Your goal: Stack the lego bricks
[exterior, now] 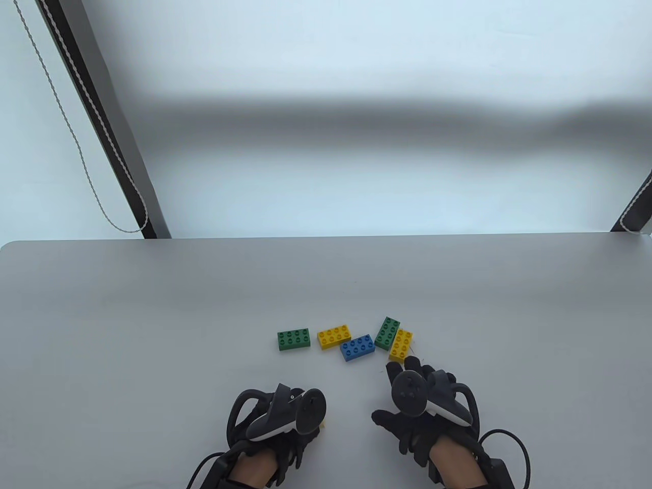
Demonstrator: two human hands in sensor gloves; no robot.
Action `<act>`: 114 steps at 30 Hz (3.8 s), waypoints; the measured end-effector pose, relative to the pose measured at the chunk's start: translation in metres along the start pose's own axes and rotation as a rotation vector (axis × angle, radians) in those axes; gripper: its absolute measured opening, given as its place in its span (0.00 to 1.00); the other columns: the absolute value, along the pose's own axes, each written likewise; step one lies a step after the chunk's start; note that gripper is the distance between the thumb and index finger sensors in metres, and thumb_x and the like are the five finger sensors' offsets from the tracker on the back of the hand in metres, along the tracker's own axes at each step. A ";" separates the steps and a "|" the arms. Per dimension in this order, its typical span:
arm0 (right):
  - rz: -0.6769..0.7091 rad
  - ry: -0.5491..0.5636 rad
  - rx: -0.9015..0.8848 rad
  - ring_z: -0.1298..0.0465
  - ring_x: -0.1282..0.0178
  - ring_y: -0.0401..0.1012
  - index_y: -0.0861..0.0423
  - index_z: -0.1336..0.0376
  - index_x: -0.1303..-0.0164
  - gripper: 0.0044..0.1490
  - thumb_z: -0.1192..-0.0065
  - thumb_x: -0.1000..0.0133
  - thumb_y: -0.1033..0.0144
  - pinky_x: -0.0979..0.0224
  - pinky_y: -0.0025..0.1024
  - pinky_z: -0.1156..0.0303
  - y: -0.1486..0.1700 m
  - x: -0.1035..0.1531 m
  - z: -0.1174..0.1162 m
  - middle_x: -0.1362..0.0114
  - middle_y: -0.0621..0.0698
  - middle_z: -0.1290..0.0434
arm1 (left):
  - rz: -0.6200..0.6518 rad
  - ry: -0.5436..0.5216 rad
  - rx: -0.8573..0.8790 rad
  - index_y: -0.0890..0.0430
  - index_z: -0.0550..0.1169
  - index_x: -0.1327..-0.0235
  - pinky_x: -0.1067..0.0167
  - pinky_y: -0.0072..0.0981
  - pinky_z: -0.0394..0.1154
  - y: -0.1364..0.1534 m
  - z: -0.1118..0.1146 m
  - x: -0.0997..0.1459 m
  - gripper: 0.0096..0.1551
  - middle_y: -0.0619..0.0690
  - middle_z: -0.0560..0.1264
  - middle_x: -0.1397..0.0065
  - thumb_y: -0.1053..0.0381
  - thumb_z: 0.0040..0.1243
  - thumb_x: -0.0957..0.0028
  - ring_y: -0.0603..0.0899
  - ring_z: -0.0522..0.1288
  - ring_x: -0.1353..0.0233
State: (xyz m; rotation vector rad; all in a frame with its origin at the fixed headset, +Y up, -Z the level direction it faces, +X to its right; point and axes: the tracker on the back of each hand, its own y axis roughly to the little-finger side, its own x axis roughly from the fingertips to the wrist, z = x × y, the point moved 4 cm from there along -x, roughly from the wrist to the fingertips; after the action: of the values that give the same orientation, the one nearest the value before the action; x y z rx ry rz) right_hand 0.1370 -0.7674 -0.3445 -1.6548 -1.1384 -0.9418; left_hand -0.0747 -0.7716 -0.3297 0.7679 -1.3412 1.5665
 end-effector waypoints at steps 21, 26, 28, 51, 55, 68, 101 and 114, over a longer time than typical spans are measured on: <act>-0.003 0.017 -0.009 0.53 0.23 0.71 0.57 0.66 0.24 0.63 0.46 0.54 0.31 0.33 0.80 0.61 0.004 -0.002 -0.001 0.20 0.69 0.62 | -0.007 0.035 -0.017 0.45 0.72 0.34 0.36 0.61 0.72 -0.003 0.002 0.001 0.38 0.50 0.76 0.30 0.36 0.65 0.60 0.59 0.79 0.36; 0.008 0.091 -0.009 0.48 0.23 0.70 0.58 0.63 0.24 0.63 0.43 0.55 0.32 0.32 0.79 0.56 0.004 -0.003 0.011 0.19 0.69 0.57 | -0.013 0.024 0.030 0.44 0.72 0.34 0.36 0.61 0.72 0.005 -0.005 0.003 0.39 0.50 0.76 0.29 0.35 0.64 0.60 0.59 0.79 0.36; 0.018 0.139 -0.014 0.46 0.24 0.70 0.58 0.61 0.24 0.63 0.41 0.56 0.32 0.32 0.78 0.54 0.002 -0.003 0.019 0.19 0.69 0.54 | -0.016 0.015 0.055 0.45 0.71 0.33 0.35 0.62 0.72 0.009 -0.008 0.004 0.39 0.50 0.75 0.29 0.35 0.64 0.60 0.59 0.79 0.36; 0.090 0.244 0.138 0.33 0.25 0.64 0.49 0.46 0.27 0.55 0.25 0.61 0.40 0.32 0.78 0.42 -0.074 -0.108 0.055 0.21 0.61 0.41 | -0.155 -0.134 0.268 0.44 0.66 0.29 0.32 0.65 0.66 0.072 -0.040 0.024 0.41 0.52 0.66 0.20 0.34 0.61 0.58 0.64 0.68 0.24; 0.072 0.229 0.174 0.32 0.26 0.64 0.48 0.44 0.29 0.53 0.24 0.61 0.42 0.32 0.77 0.42 -0.077 -0.126 0.047 0.21 0.60 0.41 | -0.160 -0.138 0.287 0.44 0.66 0.29 0.32 0.66 0.66 0.075 -0.041 0.025 0.41 0.52 0.66 0.20 0.34 0.60 0.57 0.64 0.68 0.24; 0.027 0.144 0.187 0.35 0.25 0.62 0.45 0.45 0.30 0.45 0.27 0.57 0.53 0.29 0.74 0.46 -0.090 -0.156 0.019 0.21 0.58 0.42 | -0.152 -0.124 0.294 0.44 0.66 0.28 0.31 0.66 0.65 0.073 -0.040 0.023 0.42 0.52 0.66 0.20 0.34 0.60 0.57 0.65 0.68 0.24; 0.153 0.259 0.322 0.33 0.26 0.61 0.44 0.49 0.30 0.43 0.32 0.55 0.59 0.29 0.71 0.43 -0.101 -0.087 0.050 0.25 0.56 0.38 | -0.157 -0.160 0.289 0.45 0.66 0.28 0.31 0.66 0.65 0.077 -0.043 0.027 0.41 0.53 0.66 0.20 0.35 0.59 0.57 0.65 0.67 0.24; 0.223 0.313 0.294 0.30 0.29 0.61 0.46 0.47 0.31 0.44 0.30 0.56 0.58 0.30 0.70 0.40 -0.103 -0.029 0.051 0.28 0.57 0.35 | -0.136 -0.182 0.282 0.45 0.67 0.29 0.31 0.67 0.64 0.073 -0.043 0.028 0.40 0.52 0.68 0.21 0.36 0.59 0.56 0.64 0.67 0.24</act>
State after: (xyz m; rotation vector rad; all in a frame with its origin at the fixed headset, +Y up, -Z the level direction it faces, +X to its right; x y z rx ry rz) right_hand 0.0358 -0.7083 -0.3623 -1.3106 -0.8171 -0.8121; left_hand -0.1478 -0.7231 -0.3441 1.1751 -1.1795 1.6253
